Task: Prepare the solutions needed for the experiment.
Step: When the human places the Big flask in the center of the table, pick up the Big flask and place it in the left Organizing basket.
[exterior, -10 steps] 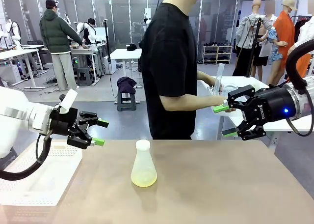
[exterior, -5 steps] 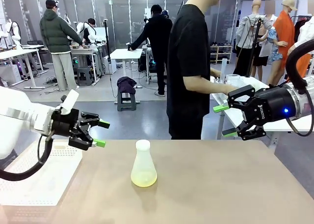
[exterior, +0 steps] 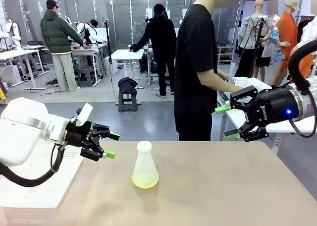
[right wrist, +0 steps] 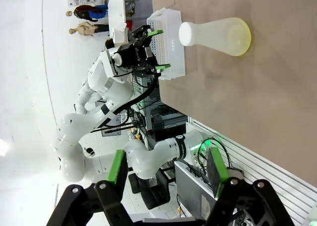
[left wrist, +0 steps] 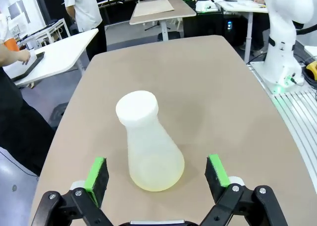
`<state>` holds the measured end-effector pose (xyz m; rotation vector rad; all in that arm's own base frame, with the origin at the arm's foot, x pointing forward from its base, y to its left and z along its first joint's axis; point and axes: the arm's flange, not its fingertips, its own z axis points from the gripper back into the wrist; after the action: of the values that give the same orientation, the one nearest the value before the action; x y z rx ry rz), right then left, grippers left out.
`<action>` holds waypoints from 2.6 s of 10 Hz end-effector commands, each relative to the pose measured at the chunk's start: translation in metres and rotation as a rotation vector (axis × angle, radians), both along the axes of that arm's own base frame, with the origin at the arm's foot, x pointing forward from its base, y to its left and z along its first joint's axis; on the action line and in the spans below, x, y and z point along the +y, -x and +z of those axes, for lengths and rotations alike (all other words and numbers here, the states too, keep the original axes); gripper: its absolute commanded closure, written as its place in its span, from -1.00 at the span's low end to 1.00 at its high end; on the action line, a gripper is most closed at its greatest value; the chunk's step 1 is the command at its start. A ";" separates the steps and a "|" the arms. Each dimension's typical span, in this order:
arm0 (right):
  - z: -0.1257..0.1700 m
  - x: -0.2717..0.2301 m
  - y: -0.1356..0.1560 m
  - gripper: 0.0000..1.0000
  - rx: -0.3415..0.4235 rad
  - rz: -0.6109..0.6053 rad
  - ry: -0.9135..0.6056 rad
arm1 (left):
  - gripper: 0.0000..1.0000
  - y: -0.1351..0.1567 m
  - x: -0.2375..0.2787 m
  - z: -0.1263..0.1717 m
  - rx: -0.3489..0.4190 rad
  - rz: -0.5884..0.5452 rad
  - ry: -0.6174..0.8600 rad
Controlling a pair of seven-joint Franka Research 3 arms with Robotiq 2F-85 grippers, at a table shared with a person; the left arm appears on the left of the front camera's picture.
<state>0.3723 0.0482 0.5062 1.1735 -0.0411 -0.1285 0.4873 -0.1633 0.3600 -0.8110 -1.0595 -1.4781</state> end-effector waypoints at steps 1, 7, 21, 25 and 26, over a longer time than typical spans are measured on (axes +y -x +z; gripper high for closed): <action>0.001 0.001 0.000 -0.61 -0.005 0.005 -0.010 | -1.00 -0.018 -0.007 -0.014 0.015 -0.019 0.053; 0.001 0.001 0.000 -0.61 -0.005 0.005 -0.010 | -1.00 -0.033 -0.031 -0.038 0.108 -0.102 0.179; 0.001 0.001 0.000 -0.61 -0.005 0.005 -0.010 | -1.00 -0.063 -0.093 -0.082 0.287 -0.263 0.247; 0.001 0.001 0.000 -0.61 -0.005 0.005 -0.010 | -1.00 -0.064 -0.105 -0.091 0.293 -0.292 0.245; 0.001 0.001 0.000 -0.61 -0.005 0.005 -0.010 | -1.00 -0.066 -0.108 -0.093 0.304 -0.302 0.253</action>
<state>0.3721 0.0482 0.5062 1.1739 -0.0401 -0.1280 0.5444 -0.2667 0.2676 -1.3357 -0.9583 -1.4086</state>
